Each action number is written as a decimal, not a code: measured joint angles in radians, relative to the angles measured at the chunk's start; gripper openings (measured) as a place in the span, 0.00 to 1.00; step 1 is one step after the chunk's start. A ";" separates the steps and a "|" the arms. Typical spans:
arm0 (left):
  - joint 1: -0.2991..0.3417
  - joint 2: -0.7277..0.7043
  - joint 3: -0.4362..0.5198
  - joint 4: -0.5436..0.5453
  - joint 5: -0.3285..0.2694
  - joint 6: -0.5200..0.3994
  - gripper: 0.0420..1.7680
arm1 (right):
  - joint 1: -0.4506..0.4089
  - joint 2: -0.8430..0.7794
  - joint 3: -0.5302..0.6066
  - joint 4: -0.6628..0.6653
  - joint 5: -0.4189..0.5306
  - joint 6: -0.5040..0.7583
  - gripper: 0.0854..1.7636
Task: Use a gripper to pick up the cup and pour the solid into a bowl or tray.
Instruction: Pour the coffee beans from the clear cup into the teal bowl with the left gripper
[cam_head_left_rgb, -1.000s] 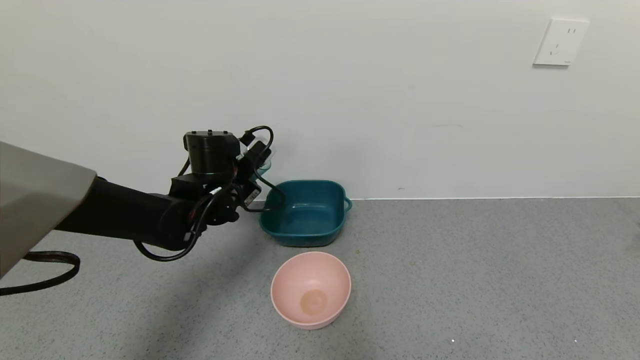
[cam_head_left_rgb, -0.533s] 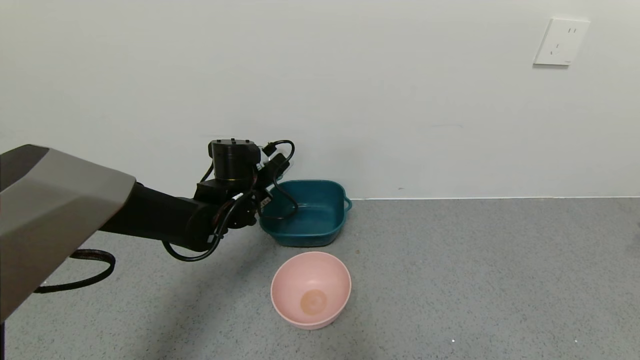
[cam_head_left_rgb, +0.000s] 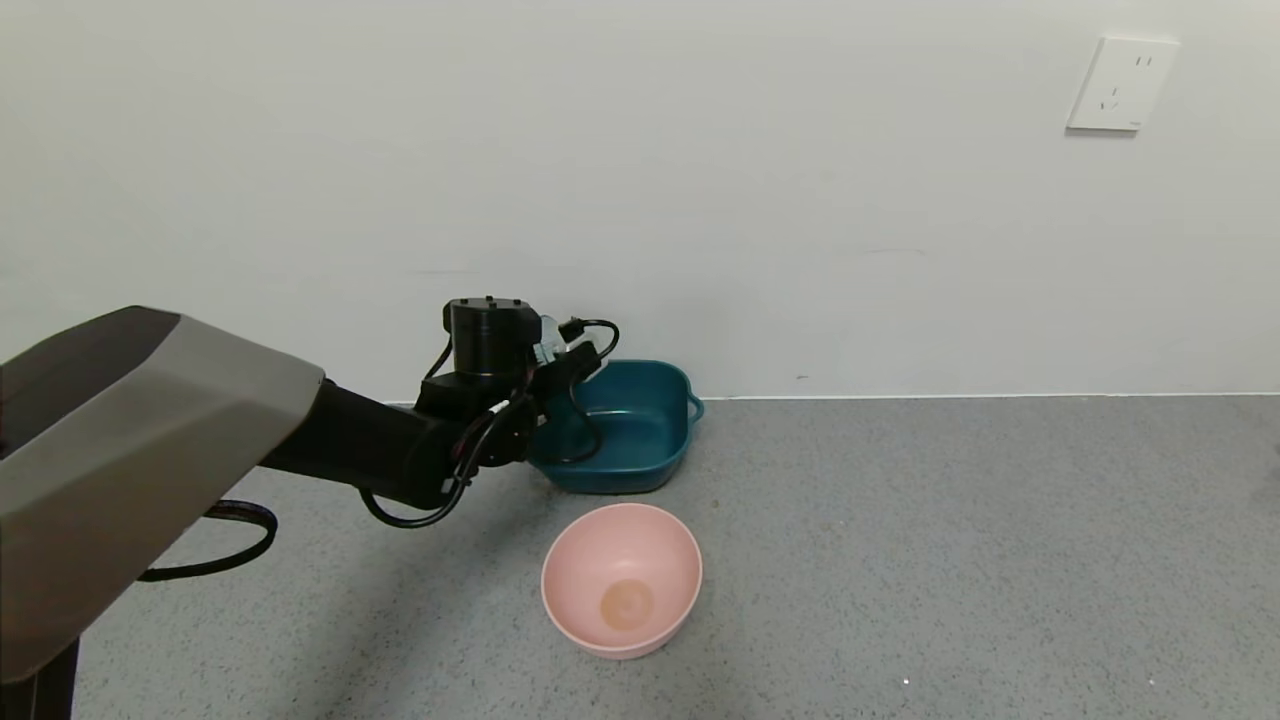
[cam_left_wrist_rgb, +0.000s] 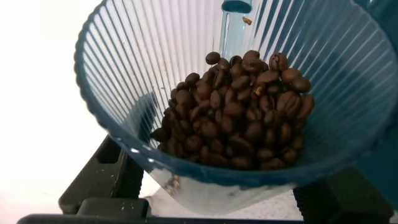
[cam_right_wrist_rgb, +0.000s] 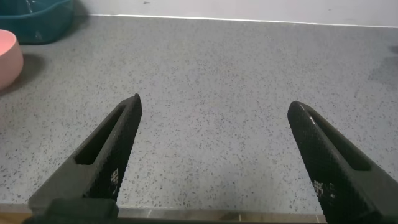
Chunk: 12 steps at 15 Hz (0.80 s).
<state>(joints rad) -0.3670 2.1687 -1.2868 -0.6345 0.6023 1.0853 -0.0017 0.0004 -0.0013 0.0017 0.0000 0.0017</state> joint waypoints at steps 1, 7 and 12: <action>0.001 0.004 -0.001 -0.001 0.000 0.025 0.74 | 0.000 0.000 0.000 0.000 0.000 0.000 0.97; 0.002 0.018 0.004 -0.003 0.006 0.163 0.74 | 0.000 0.000 0.000 0.000 0.000 0.000 0.97; 0.013 0.020 0.003 -0.033 0.006 0.301 0.74 | 0.000 0.000 0.000 0.000 0.000 0.000 0.97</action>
<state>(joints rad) -0.3540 2.1883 -1.2838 -0.6677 0.6085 1.3860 -0.0017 0.0004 -0.0017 0.0017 0.0000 0.0013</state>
